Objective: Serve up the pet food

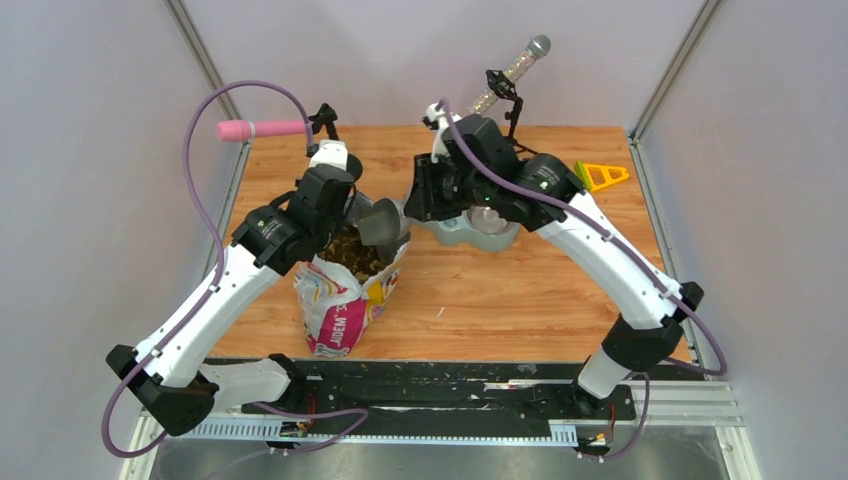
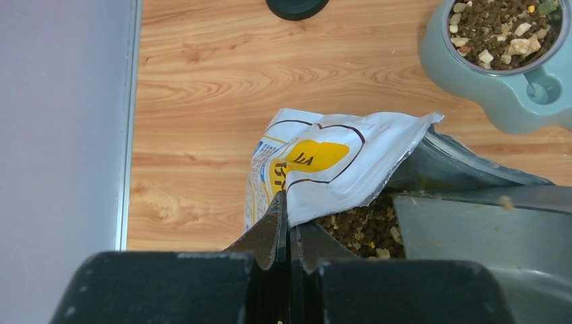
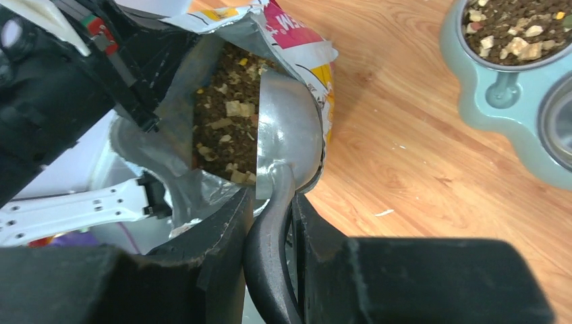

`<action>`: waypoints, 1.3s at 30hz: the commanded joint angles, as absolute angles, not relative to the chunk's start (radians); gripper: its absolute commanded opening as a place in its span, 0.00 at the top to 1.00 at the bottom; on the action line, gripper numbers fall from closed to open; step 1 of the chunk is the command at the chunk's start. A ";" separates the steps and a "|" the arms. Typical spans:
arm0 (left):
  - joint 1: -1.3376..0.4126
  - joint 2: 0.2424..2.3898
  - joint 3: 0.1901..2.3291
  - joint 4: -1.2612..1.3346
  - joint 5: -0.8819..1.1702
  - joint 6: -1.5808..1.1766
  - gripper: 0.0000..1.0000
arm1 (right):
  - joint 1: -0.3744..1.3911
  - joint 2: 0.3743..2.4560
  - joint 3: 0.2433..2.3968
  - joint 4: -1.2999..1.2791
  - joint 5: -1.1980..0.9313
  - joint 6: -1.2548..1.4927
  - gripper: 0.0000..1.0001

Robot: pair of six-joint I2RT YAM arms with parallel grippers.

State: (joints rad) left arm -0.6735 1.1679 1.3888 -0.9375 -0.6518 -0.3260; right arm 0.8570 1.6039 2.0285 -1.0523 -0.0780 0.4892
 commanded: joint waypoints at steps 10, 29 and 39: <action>-0.678 1.089 1.425 -0.757 -0.710 -0.342 1.00 | 1.009 1.925 2.305 -1.291 0.271 0.449 1.00; -0.678 1.126 1.422 -0.756 -0.690 -0.348 1.00 | 0.976 1.991 1.984 -1.023 0.031 0.459 1.00; -0.678 1.142 1.428 -0.762 -0.662 -0.353 1.00 | 0.921 1.885 1.780 -0.751 -0.275 0.501 1.00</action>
